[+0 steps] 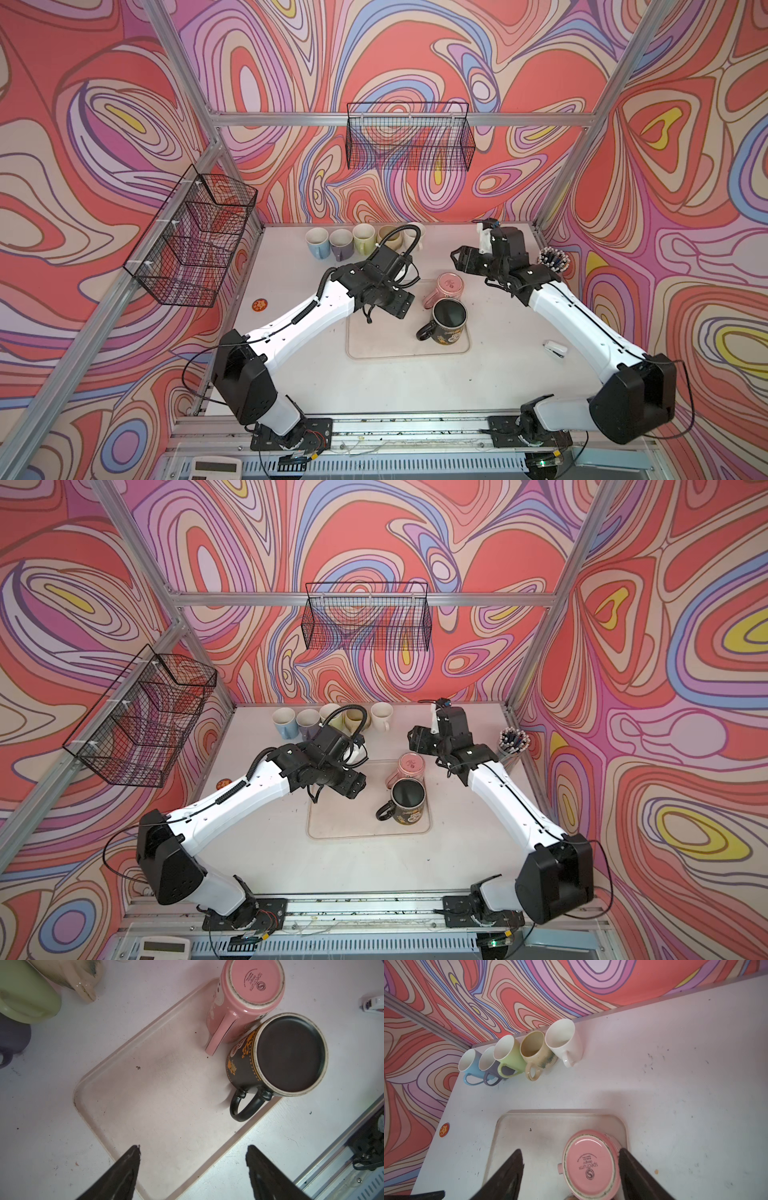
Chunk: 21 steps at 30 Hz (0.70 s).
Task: Turn the mug right side up
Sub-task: 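Lower left gripper onto the upside-down black mug and grasp its base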
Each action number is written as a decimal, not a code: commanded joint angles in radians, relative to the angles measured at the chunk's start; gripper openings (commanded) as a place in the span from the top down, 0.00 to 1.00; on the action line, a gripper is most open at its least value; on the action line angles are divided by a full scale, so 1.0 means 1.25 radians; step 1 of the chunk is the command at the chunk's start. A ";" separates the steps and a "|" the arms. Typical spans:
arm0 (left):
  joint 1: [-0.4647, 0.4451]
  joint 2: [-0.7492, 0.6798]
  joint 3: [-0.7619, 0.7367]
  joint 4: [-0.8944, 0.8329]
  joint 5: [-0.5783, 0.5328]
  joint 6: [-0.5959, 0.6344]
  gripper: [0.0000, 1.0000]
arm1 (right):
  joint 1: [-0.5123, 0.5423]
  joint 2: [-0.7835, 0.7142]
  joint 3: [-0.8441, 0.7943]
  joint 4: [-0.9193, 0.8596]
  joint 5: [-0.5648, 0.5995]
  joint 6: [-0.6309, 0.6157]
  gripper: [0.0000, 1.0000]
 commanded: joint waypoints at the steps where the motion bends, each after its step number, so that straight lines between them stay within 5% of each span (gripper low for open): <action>1: -0.030 0.024 0.014 0.001 -0.015 0.028 0.20 | -0.006 -0.049 -0.040 0.031 -0.075 0.044 0.25; 5: -0.070 0.039 -0.016 0.021 0.012 0.058 0.29 | -0.019 -0.084 -0.077 0.016 -0.085 0.047 0.25; 21: -0.138 0.141 0.017 0.048 0.003 0.113 0.31 | -0.071 -0.083 -0.139 0.048 -0.169 0.102 0.24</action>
